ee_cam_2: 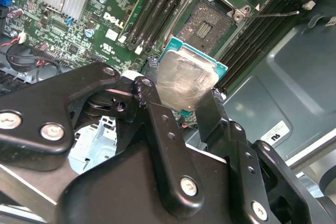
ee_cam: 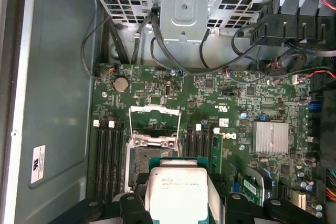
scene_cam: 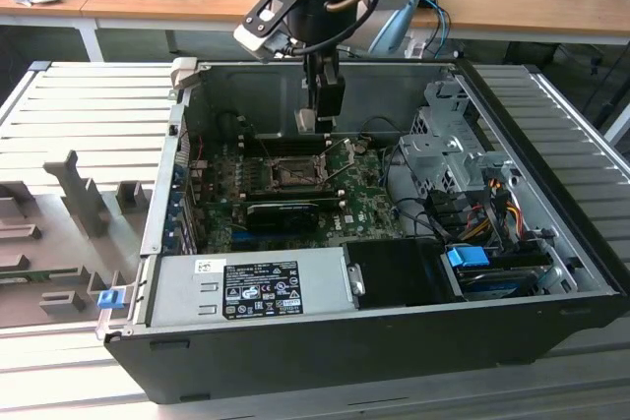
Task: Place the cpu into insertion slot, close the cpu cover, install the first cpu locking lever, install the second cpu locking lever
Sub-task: 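Place the cpu into insertion slot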
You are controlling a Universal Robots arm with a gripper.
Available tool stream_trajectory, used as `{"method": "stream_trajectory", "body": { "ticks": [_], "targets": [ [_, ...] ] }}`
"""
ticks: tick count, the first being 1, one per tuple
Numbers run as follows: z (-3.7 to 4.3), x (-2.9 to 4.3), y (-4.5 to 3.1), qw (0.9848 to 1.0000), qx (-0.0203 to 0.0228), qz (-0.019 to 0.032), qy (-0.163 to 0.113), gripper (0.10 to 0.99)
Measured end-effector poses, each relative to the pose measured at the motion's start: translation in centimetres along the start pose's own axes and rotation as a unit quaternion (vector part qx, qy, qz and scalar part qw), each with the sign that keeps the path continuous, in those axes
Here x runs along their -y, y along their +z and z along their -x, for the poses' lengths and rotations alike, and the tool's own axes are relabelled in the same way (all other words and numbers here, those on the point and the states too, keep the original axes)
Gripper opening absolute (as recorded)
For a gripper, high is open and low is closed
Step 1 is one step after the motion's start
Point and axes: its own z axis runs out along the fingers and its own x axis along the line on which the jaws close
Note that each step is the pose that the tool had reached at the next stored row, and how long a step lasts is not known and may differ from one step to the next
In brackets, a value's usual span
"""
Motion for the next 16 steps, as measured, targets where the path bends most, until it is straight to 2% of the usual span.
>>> {"method": "stream_trajectory", "body": {
  "ticks": [6, 11, 16],
  "targets": [
    [0.0, 0.02, 0.28, 1.0, -0.0001, 0.0, 0.0, 0.529],
    [0.0, 0.07, 0.93, 1.0, 0.0002, 0.0001, 0.004, 0.529],
    [0.01, 0.1, 1.21, 1.0, 0.0002, 0.0, 0.004, 0.529]
  ]
}}
